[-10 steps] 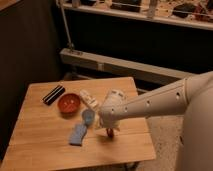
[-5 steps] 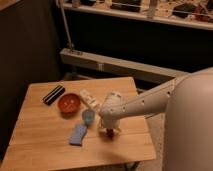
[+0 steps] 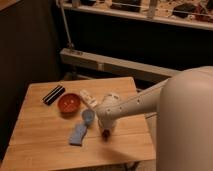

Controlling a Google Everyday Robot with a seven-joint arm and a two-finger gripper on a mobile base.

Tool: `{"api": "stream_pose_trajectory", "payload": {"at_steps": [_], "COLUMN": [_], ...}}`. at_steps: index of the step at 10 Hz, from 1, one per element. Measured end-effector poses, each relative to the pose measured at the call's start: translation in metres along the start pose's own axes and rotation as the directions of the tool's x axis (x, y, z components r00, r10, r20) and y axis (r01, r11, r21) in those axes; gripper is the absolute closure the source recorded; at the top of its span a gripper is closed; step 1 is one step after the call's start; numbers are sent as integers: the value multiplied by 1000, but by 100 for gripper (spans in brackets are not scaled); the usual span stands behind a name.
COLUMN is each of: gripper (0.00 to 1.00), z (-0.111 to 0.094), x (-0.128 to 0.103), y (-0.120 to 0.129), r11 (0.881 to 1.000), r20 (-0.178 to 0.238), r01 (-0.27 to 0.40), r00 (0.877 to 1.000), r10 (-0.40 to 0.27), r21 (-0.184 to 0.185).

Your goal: Place the pepper in the ceramic bowl

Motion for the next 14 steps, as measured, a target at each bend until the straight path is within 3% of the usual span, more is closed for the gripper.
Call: {"api": "stream_pose_trajectory", "payload": {"at_steps": [3, 6, 8, 10, 12, 14], "gripper": [99, 100, 100, 100, 100, 100], "z": [4, -11, -52, -112, -147, -168], "x": [4, -4, -23, -37, -43, -58], "y": [-2, -1, -13, -31, -30, -9], "r11": [1000, 999, 996, 986, 982, 988], "r20": [-20, -9, 62, 153, 198, 207], "r01": [7, 0, -63, -136, -145, -93], "r00": [1000, 1000, 996, 981, 973, 976], "r10": [-7, 0, 59, 121, 120, 65], "r21": [11, 37, 64, 97, 118, 127]}}
